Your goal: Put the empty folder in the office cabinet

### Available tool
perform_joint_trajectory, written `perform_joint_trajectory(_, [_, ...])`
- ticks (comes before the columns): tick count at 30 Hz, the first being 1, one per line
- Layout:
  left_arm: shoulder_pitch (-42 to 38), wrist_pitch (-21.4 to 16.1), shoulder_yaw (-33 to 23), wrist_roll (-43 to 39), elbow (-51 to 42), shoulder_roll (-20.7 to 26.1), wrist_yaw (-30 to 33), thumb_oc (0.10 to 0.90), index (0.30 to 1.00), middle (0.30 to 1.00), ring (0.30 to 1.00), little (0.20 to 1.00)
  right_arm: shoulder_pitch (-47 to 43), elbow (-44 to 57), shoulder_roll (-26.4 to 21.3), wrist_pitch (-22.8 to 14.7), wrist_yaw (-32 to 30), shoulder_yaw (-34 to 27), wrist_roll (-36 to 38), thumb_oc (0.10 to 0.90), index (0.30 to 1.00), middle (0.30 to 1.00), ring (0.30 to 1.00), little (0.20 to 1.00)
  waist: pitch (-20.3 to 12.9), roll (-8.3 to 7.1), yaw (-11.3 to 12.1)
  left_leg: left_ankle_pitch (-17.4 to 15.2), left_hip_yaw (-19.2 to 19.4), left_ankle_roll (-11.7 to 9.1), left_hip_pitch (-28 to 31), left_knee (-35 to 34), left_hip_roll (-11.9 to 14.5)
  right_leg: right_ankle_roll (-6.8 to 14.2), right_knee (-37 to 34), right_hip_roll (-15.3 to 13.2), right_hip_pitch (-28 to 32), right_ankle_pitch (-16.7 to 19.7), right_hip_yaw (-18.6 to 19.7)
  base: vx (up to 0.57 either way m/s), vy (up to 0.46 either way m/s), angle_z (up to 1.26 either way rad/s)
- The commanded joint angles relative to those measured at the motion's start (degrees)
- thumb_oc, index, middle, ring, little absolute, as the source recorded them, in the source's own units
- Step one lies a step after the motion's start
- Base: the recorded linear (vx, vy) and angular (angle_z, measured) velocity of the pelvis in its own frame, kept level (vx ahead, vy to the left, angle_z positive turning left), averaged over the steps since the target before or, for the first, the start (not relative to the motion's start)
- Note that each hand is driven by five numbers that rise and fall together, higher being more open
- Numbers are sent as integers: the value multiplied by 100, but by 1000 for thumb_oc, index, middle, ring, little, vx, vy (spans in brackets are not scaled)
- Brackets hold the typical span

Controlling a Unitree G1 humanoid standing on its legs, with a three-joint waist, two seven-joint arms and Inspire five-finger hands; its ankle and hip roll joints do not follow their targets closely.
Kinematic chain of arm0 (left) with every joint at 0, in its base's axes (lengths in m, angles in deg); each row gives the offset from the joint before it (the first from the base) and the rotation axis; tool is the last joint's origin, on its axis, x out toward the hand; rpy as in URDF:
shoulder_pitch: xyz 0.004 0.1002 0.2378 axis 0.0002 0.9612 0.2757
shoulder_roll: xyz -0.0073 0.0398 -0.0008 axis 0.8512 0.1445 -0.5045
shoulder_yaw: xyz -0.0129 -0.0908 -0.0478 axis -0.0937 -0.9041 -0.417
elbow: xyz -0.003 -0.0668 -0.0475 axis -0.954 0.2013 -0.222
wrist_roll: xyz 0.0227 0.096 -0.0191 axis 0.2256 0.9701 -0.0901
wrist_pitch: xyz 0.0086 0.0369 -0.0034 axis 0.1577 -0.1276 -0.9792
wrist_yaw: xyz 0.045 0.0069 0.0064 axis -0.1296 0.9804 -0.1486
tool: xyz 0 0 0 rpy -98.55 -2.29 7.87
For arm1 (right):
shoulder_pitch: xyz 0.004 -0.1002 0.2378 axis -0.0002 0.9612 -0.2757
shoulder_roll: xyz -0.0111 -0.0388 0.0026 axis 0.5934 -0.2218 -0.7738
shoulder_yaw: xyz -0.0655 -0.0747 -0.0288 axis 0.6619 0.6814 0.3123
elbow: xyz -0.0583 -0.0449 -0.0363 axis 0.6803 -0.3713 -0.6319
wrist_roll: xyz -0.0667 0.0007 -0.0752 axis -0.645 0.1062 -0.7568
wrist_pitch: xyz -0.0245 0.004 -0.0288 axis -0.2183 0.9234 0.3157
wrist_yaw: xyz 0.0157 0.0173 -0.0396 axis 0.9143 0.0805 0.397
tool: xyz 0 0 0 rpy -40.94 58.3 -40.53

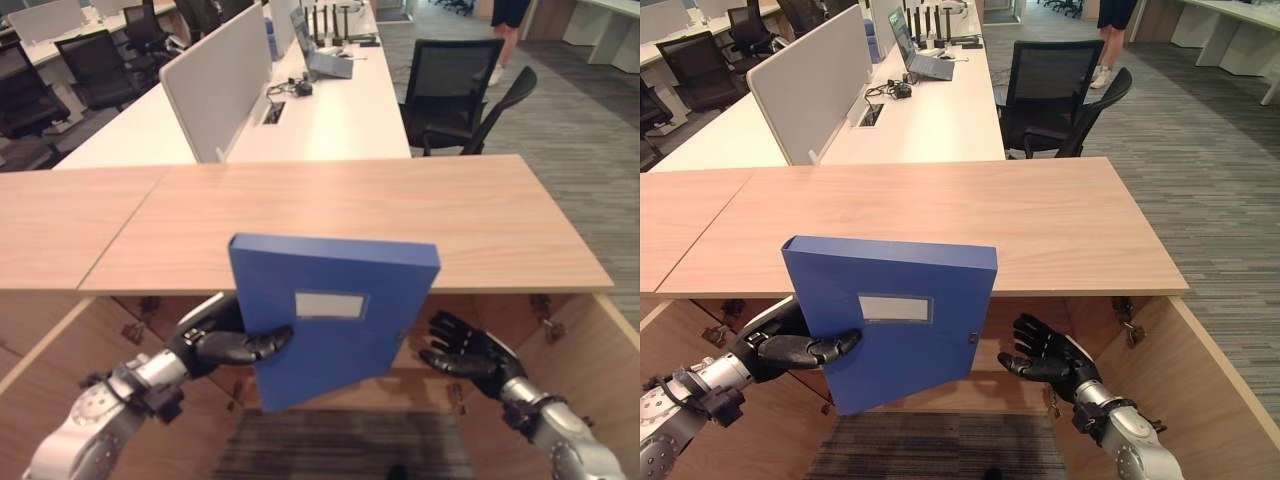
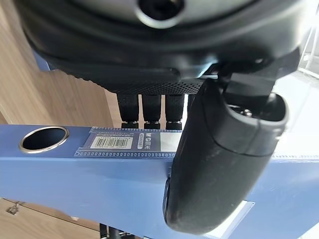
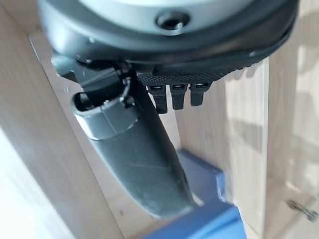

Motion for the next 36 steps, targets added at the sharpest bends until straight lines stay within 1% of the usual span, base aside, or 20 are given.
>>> perform_joint_trajectory(1, [-807,-793,-541,-253,-45,463,-405,400,300,300,300,300,-692,602,-430,-165,677,-17,786,800,900,900,900,900,-29,-137,-115,-115,-273,-576,-129,-36,304,527,93,-253,843,-861,33,0,0,0])
perform_joint_trajectory(7, [-857,-812,-502,-257,-112,489,-532,400,300,300,300,300,-843,807,-476,-74,924,144,1152,800,900,900,900,900,-38,-149,-95,-101,-268,-582,-135,-36,312,538,97,-247,844,-865,10,0,0,0])
perform_joint_trajectory(8, [-855,-812,-505,-257,-113,489,-533,400,300,300,300,300,-844,808,-476,-74,924,146,1152,800,900,900,900,900,-39,-149,-97,-101,-268,-582,-135,-36,312,538,97,-247,843,-865,10,0,0,0])
perform_joint_trajectory(10, [-851,-794,-510,-217,-171,462,-666,400,300,300,300,300,-899,1042,-558,-16,1128,302,1110,800,900,900,900,900,-48,-161,-83,-94,-248,-583,-149,-36,322,544,94,-253,833,-866,0,0,0,0])
perform_joint_trajectory(14, [-780,-764,-598,-155,-266,389,-785,400,300,300,300,300,-826,1199,-547,28,1249,255,1059,800,900,900,900,900,-74,-160,-79,-97,-247,-578,-158,-36,322,547,90,-246,824,-876,-15,0,0,0])
perform_joint_trajectory(18, [-781,-738,-654,-116,-353,204,-763,400,300,300,300,300,-931,1591,-125,-102,1150,199,1078,800,900,900,900,900,-83,-156,-62,-104,-248,-559,-169,-36,321,535,74,-246,830,-871,1,0,0,0])
perform_joint_trajectory(22, [-769,-696,-618,-96,-413,76,-783,400,300,300,300,300,-1032,1850,57,-145,1118,244,1042,800,900,900,900,900,-96,-155,-49,-109,-217,-550,-179,-36,324,532,60,-250,820,-860,22,0,0,0])
perform_joint_trajectory(24, [-800,-663,-542,-97,-459,-28,-776,400,300,300,300,300,-1190,2035,350,-205,1050,307,1076,800,900,900,900,900,-101,-151,-43,-118,-193,-539,-173,-36,329,527,53,-246,819,-853,39,-5,1,-2])
perform_joint_trajectory(25, [-878,-621,-396,-109,-533,-118,-773,400,300,300,300,300,-1335,2223,539,-254,1005,453,1083,800,900,900,900,900,-109,-153,-39,-121,-184,-532,-178,-36,323,514,46,-237,815,-853,54,-7,2,-6])
perform_joint_trajectory(29, [-1054,-590,-198,-113,-585,-220,-765,400,300,300,300,300,-1484,2321,672,-259,986,599,1048,800,900,900,900,900,-108,-157,-35,-116,-183,-528,-182,-36,323,505,46,-236,821,-853,71,-2,1,-1])
perform_joint_trajectory(30, [-1147,-575,-50,-123,-621,-277,-756,400,300,300,300,300,-1601,2352,753,-301,948,696,1002,800,900,900,900,900,-106,-158,-38,-118,-190,-523,-180,-36,323,501,46,-236,823,-853,78,0,0,0])
perform_joint_trajectory(36, [-1360,-564,283,-109,-659,-396,-729,400,300,300,300,300,-1846,2286,978,-390,836,868,938,800,900,900,900,900,-115,-164,-41,-117,-194,-514,-179,-36,322,484,50,-234,823,-854,86,0,0,0])
